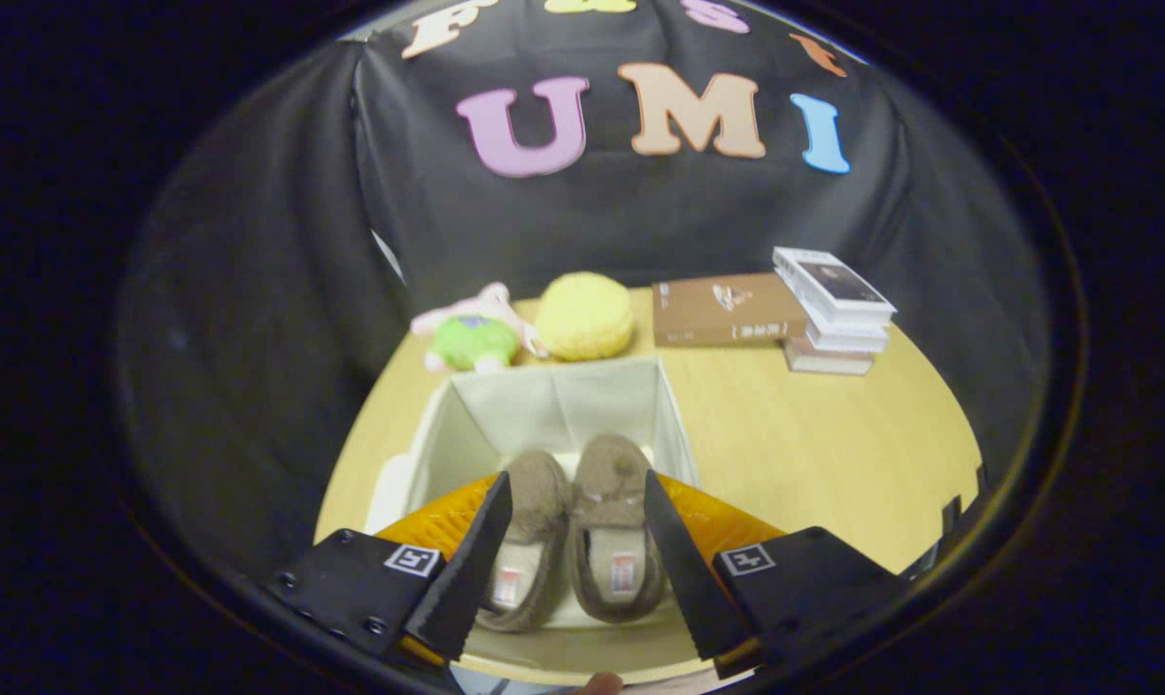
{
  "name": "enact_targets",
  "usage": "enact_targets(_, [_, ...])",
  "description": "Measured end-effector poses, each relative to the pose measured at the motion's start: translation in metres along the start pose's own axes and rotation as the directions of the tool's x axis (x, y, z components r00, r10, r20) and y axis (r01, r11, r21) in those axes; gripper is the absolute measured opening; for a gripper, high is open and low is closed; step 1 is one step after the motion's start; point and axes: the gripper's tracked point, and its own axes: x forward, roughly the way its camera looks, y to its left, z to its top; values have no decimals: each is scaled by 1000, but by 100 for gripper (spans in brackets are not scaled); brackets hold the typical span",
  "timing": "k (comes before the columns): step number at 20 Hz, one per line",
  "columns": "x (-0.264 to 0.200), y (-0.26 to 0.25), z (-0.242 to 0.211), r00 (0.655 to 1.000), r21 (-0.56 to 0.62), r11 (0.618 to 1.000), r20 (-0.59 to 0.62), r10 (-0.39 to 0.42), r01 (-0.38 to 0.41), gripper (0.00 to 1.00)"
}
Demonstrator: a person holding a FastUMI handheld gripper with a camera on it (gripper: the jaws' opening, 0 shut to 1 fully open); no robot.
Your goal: Open the storage box then place both shoes into the box .Put the left shoe in first, then the right shoe, with the right side of both shoes facing outward in a uniform manner.
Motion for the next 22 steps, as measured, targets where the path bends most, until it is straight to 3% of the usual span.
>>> enact_targets(1, [-9, 0, 14, 998, 7, 1000, 60, 19, -19, 88])
enact_targets(3, [-32, -10, 33, 986, 4, 1000, 165, 21, -22, 88])
enact_targets(10, [-99, -114, 49, 897, -39, 980, 411, -161, 193, 88])
enact_targets(15, [-112, -164, 36, 842, -64, 965, 505, -190, 256, 88])
enact_targets(19, [-99, -181, 22, 820, -76, 970, 552, -152, 231, 88])
enact_targets(22, [-97, -184, 20, 780, -75, 980, 617, -102, 187, 88])
